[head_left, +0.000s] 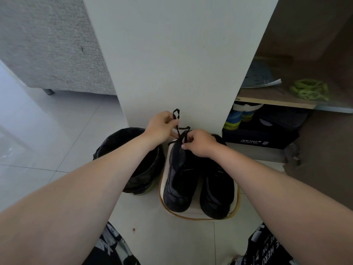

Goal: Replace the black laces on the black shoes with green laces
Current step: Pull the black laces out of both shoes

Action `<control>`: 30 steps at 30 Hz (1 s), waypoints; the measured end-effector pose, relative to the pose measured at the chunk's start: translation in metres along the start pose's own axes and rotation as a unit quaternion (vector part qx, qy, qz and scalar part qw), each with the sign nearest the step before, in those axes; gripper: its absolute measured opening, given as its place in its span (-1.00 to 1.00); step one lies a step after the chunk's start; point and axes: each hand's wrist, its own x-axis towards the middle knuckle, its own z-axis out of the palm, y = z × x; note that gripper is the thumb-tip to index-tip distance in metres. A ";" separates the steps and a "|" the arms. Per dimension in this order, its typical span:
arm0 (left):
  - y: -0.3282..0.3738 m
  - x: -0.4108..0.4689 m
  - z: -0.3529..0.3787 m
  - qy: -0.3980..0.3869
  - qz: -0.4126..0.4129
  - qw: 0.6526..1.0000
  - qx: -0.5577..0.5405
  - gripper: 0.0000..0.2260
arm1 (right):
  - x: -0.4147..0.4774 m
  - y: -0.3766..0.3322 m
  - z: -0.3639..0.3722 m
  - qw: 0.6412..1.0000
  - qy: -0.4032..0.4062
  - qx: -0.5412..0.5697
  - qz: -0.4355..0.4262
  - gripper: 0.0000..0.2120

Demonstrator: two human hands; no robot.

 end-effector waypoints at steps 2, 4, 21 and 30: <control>-0.004 -0.002 -0.001 -0.059 -0.058 0.996 -0.029 -0.88 | -0.002 0.000 -0.001 1.000 0.004 -0.007 -0.003 -0.88; -0.012 -0.003 0.000 -0.111 -0.117 0.987 -0.014 -0.86 | -0.003 -0.001 -0.002 1.000 0.013 -0.012 -0.010 -0.88; -0.017 0.002 0.005 -0.085 -0.079 0.991 0.061 -0.81 | -0.005 -0.006 -0.002 0.998 -0.032 0.026 0.038 -0.19; -0.014 0.001 0.008 -0.090 -0.099 0.990 0.044 -0.82 | -0.007 -0.010 -0.007 0.994 -0.048 0.008 0.102 -0.14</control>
